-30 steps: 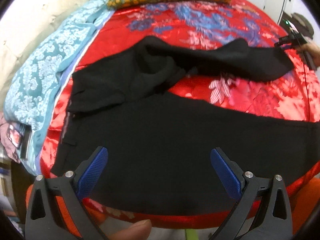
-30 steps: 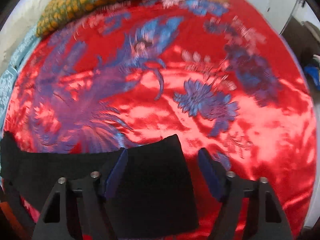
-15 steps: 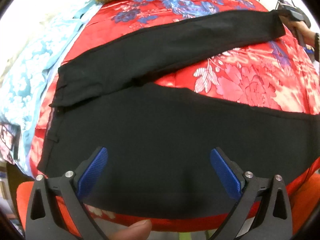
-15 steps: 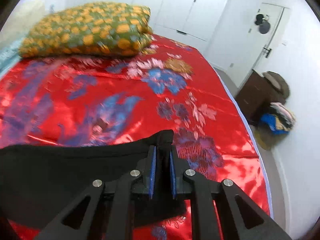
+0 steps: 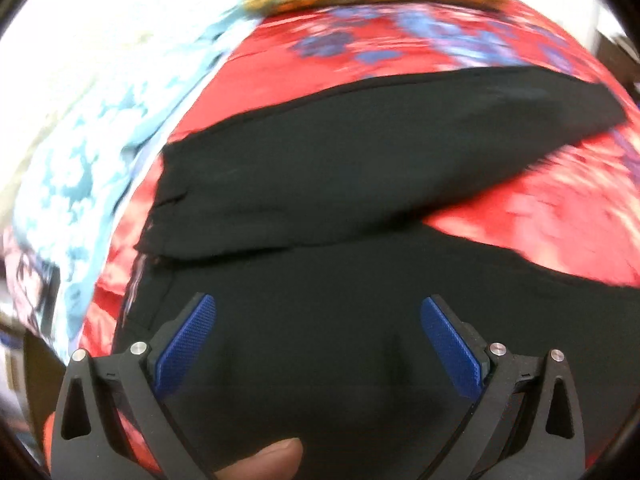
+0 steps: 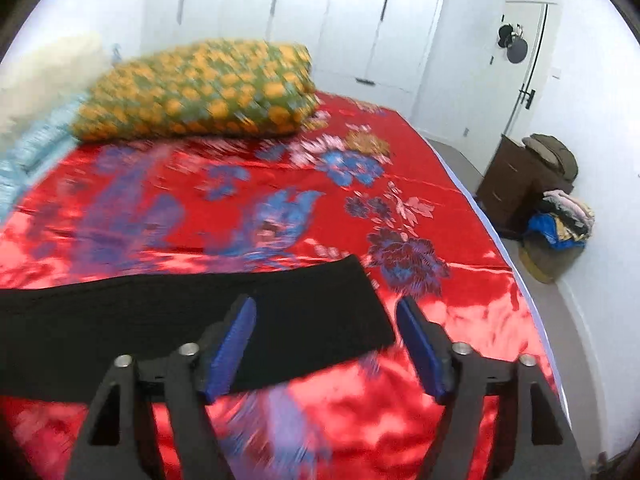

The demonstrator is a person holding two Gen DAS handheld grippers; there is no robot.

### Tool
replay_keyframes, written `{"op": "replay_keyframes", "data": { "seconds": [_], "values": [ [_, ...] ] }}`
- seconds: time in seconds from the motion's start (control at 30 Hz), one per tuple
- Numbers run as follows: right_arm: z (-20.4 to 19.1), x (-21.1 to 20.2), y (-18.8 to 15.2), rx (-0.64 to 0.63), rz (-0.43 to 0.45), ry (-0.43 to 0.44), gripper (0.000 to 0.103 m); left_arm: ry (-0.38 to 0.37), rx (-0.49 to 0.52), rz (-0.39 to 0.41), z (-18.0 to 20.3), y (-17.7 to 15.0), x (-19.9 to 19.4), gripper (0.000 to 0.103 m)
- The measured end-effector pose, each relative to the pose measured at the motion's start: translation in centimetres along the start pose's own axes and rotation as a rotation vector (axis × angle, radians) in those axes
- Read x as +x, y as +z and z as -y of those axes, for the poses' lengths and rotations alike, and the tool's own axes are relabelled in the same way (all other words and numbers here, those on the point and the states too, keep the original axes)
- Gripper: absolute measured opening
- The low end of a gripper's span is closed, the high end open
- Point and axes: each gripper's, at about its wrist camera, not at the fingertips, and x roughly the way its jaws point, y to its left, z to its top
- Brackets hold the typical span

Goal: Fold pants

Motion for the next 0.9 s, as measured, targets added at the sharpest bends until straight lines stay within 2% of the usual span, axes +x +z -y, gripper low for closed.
{"op": "replay_keyframes", "data": {
  "seconds": [0.07,0.13,0.2,0.3,0.4,0.5,0.57,0.67,0.73,0.9],
  "values": [
    [-0.8,-5.1,-1.9,0.011,0.026,0.038,0.088,0.065,-0.005,-0.049,-1.6,-1.1,2.3,0.103],
    [-1.6,-9.6,-4.2,0.024,0.032,0.068,0.093,0.076,-0.031,-0.078,-3.0,-2.9,3.2,0.102],
    [-2.9,-14.4,-8.0,0.053,0.014,0.106,0.098,0.035,-0.067,-0.076,-3.9,-4.1,2.3,0.103],
    [-5.4,-19.1,-14.1,0.101,-0.053,0.142,0.098,-0.046,-0.068,-0.028,-3.3,-5.1,-0.4,0.103],
    [-8.3,-22.3,-19.2,0.160,-0.106,0.154,0.098,-0.142,-0.023,0.011,-0.9,-6.3,-3.5,0.103],
    [-12.1,-25.7,-23.5,0.218,-0.156,0.214,0.098,-0.257,0.062,0.040,1.4,-8.1,-7.1,0.103],
    [-14.1,-27.2,-24.5,0.206,-0.176,0.253,0.098,-0.307,0.120,0.075,2.8,-9.4,-9.4,0.103],
    [-16.7,-29.3,-25.4,0.157,-0.224,0.298,0.098,-0.299,0.170,0.089,3.7,-10.8,-10.5,0.103],
    [-17.7,-30.6,-25.6,0.132,-0.228,0.290,0.098,-0.302,0.165,0.085,3.6,-11.6,-10.9,0.103],
    [-19.5,-34.4,-27.1,0.061,-0.207,0.284,0.103,-0.310,0.187,0.148,2.7,-12.2,-13.3,0.103]
  ]
}}
